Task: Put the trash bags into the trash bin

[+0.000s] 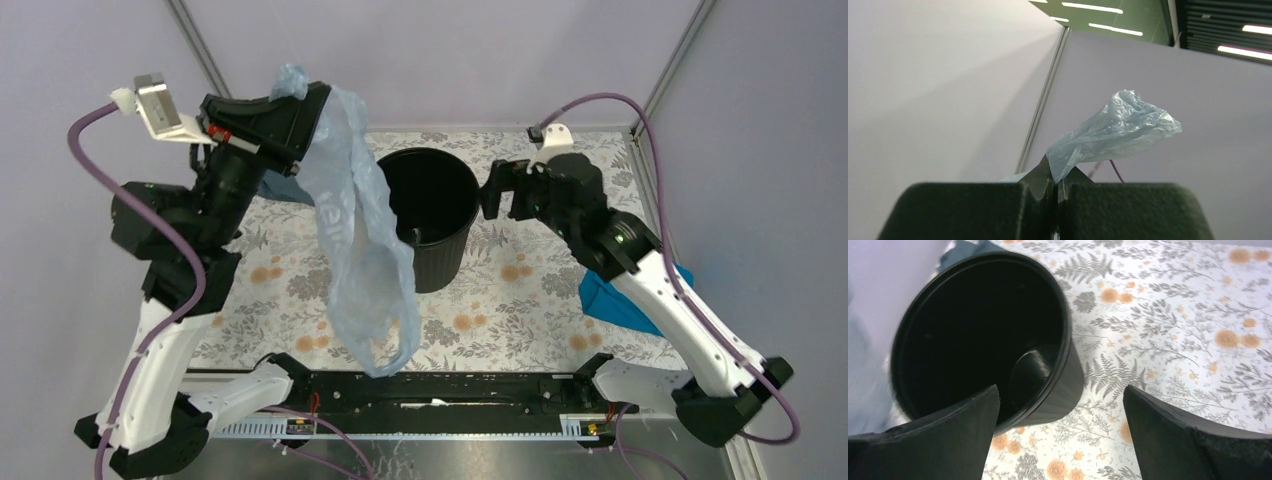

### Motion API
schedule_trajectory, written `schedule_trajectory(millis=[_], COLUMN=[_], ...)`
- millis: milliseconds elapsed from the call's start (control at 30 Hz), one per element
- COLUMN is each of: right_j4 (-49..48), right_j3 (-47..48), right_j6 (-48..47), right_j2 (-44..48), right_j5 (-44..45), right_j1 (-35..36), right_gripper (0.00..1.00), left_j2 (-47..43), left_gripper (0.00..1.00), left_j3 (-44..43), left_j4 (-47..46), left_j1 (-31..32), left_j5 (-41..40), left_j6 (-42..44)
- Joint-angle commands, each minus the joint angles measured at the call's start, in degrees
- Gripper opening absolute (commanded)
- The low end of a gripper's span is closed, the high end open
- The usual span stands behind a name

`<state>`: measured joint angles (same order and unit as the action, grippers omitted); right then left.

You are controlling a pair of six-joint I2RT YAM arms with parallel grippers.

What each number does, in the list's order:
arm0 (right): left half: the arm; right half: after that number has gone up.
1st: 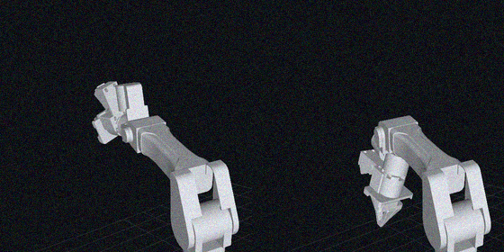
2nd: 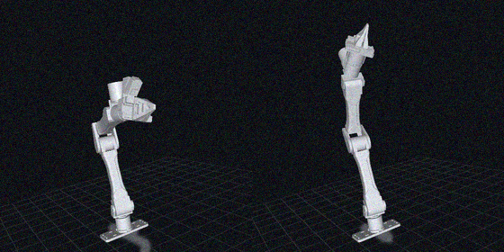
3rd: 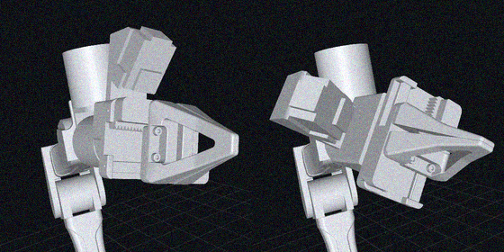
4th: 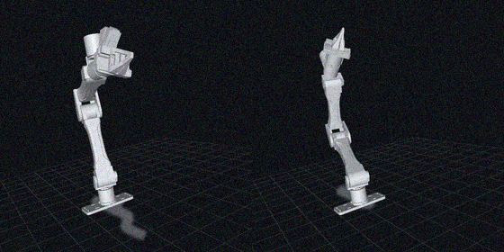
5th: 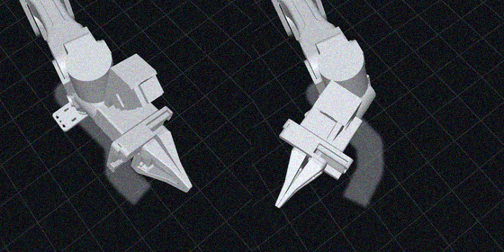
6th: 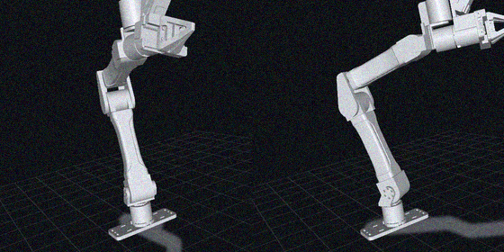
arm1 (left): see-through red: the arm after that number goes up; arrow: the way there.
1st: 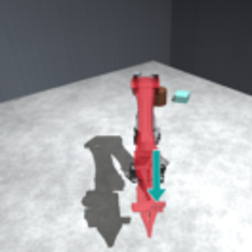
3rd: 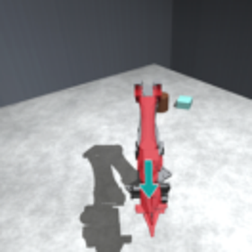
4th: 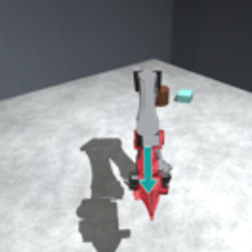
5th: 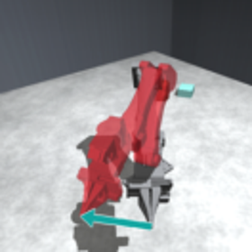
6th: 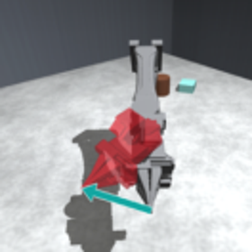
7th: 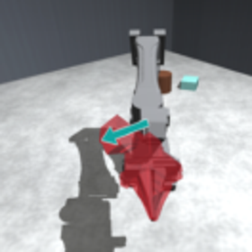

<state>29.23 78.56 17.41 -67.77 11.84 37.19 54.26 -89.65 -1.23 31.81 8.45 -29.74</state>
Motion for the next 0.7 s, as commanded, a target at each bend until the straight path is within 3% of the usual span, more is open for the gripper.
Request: schedule_trajectory(millis=[0, 133, 333, 467, 667], right_j4=[-9.2, -16.3, -26.6, -39.6, -51.0], right_j3=[-7.5, -13.0, -17.9, -23.1, -29.3], right_j6=[-5.9, -9.4, -11.6, -10.5, -10.6], right_j2=[7.4, 9.6, 8.8, 10.4, 14.9], right_j5=[-12.6, -23.9, -26.2, -26.5, -26.6], right_j1=[0.5, 1.8, 7.3, 11.0, 13.8], right_gripper=[1.0, 1.0, 1.0, 1.0, 0.99], left_j2=[4.0, 10.5, 13.7, 14.7, 17.7], left_gripper=[0.0, 0.0, 0.0, 0.0, 0.0], left_j3=[-3.3, -8.7, -8.7, -8.6, -11.4], left_j4=[-12.7, -12.5, -17.4, -19.1, -20.6], left_j1=[-0.1, -0.1, -0.1, -0.1, -0.1], left_j5=[-2.2, -2.8, -8.1, -13.3, -14.4], left_j6=[-6.6, -10.8, -15.6, -15.3, -16.9])
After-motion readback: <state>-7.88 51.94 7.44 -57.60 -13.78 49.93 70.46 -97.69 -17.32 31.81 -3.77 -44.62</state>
